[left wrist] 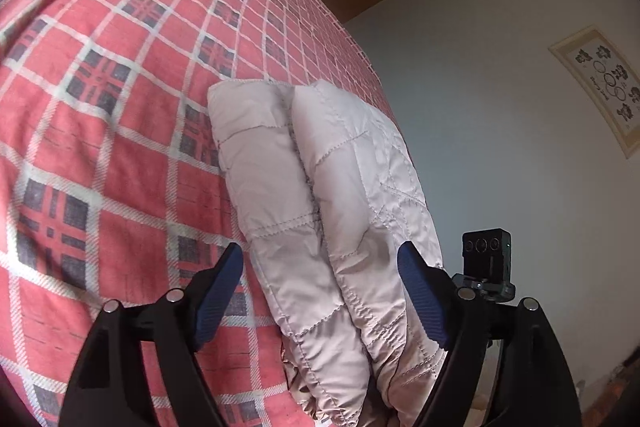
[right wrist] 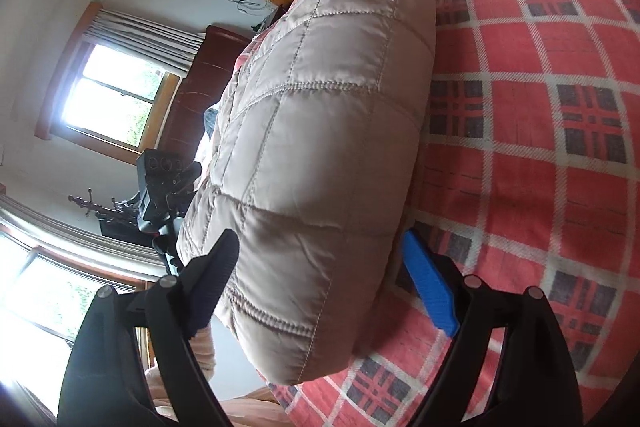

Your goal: Fold large clothes

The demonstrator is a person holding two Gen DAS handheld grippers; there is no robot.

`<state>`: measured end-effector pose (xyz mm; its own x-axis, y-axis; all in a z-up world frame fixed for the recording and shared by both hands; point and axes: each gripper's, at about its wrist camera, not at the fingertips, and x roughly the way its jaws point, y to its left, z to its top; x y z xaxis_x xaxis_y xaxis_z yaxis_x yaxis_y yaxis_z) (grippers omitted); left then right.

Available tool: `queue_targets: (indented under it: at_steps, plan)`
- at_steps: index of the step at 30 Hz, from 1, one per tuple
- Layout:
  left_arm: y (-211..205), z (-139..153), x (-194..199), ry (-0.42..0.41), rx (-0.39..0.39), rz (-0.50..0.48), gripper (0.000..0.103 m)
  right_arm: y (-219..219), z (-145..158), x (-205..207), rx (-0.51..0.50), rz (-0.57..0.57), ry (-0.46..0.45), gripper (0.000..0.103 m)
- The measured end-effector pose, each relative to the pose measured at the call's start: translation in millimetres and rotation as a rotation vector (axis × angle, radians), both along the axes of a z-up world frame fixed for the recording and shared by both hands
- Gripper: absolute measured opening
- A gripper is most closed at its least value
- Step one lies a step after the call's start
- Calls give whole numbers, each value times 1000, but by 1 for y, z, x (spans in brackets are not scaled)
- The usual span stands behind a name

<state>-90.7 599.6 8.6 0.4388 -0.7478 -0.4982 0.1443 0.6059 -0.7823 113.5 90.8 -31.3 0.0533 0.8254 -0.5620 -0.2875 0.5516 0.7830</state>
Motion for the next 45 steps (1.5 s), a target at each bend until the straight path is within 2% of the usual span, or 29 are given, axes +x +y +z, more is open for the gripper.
queue_targets:
  at_steps: [4, 7, 14, 17, 19, 22, 24, 31, 36, 39, 43, 45]
  plan:
    - [-18, -9, 12, 17, 0, -59, 85, 6, -11, 6, 29, 23, 25, 87]
    - [-36, -22, 20, 56, -48, -121, 86, 13, -19, 8, 46, 31, 52, 91]
    - [-64, -20, 28, 34, -23, -170, 89, 19, -30, 15, 86, 40, 66, 95]
    - [-68, -20, 30, 25, 1, -167, 79, 22, -28, 14, 71, 35, 37, 90]
    - [-70, -18, 30, 14, 10, -157, 66, 22, -23, 8, 49, 30, 11, 76]
    - [-75, -13, 23, -22, 27, -154, 57, 21, -15, 1, 29, 22, -23, 63]
    - [-82, -8, 22, -38, 26, -156, 55, 18, -7, -2, 22, 18, -46, 60]
    - [-132, 15, 35, -82, -49, -198, 52, -34, 41, -13, 9, -53, -174, 57]
    - [-182, 34, 57, -141, -39, -207, 52, -86, 52, 1, -15, -114, -186, 59]
    - [-202, 27, 67, -143, -16, -206, 52, -107, 43, 10, -39, -140, -170, 60]
    - [-214, -3, 84, -71, 4, -207, 53, -121, 3, 25, -84, -180, -89, 62]
    - [-217, -18, 86, -69, 1, -206, 55, -126, -18, 28, -62, -186, -51, 65]
